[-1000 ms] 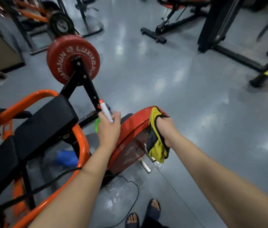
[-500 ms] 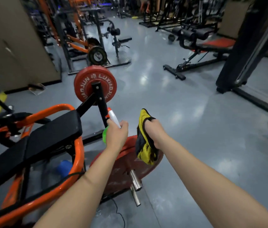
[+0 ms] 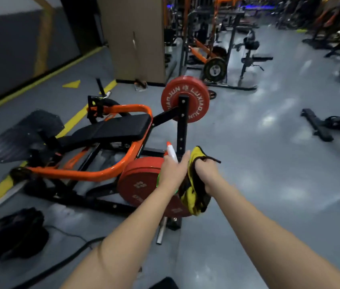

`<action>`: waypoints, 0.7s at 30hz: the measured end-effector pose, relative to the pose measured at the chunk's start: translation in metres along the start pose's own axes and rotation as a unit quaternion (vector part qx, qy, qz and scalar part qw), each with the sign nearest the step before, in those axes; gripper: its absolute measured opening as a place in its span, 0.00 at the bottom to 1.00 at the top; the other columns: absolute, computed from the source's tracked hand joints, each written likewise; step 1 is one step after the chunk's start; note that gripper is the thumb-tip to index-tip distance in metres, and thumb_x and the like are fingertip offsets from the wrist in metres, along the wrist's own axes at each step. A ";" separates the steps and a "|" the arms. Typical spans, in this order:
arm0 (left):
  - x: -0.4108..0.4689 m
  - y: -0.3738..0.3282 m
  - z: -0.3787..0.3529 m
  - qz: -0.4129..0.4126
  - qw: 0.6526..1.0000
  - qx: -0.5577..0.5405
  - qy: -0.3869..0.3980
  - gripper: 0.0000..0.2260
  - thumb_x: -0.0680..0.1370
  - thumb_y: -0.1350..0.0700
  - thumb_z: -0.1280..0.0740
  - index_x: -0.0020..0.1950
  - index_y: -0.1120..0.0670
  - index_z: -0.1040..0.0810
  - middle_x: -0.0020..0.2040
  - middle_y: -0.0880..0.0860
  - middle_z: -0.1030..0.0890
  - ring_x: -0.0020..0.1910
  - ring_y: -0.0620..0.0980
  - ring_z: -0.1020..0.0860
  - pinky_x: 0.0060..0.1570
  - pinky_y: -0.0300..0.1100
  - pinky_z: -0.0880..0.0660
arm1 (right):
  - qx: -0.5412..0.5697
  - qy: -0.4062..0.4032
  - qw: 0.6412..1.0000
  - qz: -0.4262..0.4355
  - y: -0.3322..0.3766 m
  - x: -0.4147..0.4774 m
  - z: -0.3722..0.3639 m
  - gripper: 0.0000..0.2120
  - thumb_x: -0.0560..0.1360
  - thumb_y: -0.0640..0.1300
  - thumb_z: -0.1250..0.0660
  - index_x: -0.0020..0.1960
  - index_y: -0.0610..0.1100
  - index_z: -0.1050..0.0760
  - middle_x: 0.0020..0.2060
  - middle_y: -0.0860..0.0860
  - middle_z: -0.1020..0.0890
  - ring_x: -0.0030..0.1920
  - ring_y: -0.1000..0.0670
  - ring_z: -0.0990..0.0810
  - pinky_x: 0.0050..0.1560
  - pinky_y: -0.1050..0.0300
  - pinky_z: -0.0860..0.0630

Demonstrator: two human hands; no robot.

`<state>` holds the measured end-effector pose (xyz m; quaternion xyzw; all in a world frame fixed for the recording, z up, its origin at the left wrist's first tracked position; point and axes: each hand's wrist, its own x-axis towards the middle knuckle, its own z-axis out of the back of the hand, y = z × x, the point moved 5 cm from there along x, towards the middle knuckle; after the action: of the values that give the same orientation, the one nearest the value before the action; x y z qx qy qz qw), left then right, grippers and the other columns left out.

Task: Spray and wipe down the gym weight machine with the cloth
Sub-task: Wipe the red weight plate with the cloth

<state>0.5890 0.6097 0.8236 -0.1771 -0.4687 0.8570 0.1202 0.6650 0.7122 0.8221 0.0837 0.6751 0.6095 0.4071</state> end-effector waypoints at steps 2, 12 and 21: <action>0.004 -0.007 -0.019 0.009 0.999 -0.016 0.029 0.42 0.77 0.28 0.41 0.82 0.53 0.45 0.71 0.58 0.27 0.65 0.59 0.24 0.53 0.49 0.27 | -0.026 0.025 0.999 0.015 0.003 0.011 0.007 0.19 0.83 0.59 0.39 0.59 0.43 0.23 0.47 0.44 0.15 0.45 0.45 0.15 0.38 0.54 0.19; 0.091 -0.057 -0.143 0.166 0.938 -0.252 0.167 0.42 0.54 0.29 0.20 0.60 0.53 0.16 0.54 0.54 0.13 0.54 0.52 0.15 0.63 0.51 0.21 | -0.182 0.136 0.972 0.052 0.050 0.104 0.100 0.14 0.84 0.48 0.42 0.60 0.48 0.19 0.56 0.50 0.15 0.56 0.50 0.17 0.63 0.49 0.21; 0.163 -0.116 -0.133 0.161 0.954 -0.230 0.100 0.21 0.69 0.46 0.22 0.57 0.55 0.15 0.47 0.54 0.12 0.49 0.53 0.14 0.53 0.47 0.18 | -0.131 0.158 0.975 0.086 0.101 0.207 0.121 0.07 0.80 0.41 0.42 0.56 0.49 0.31 0.46 0.44 0.20 0.44 0.45 0.20 0.48 0.42 0.20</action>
<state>0.5008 0.8339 0.8243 -0.3579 -0.6040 0.7119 -0.0177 0.5697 0.9539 0.8282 -0.0101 0.6355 0.7309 0.2485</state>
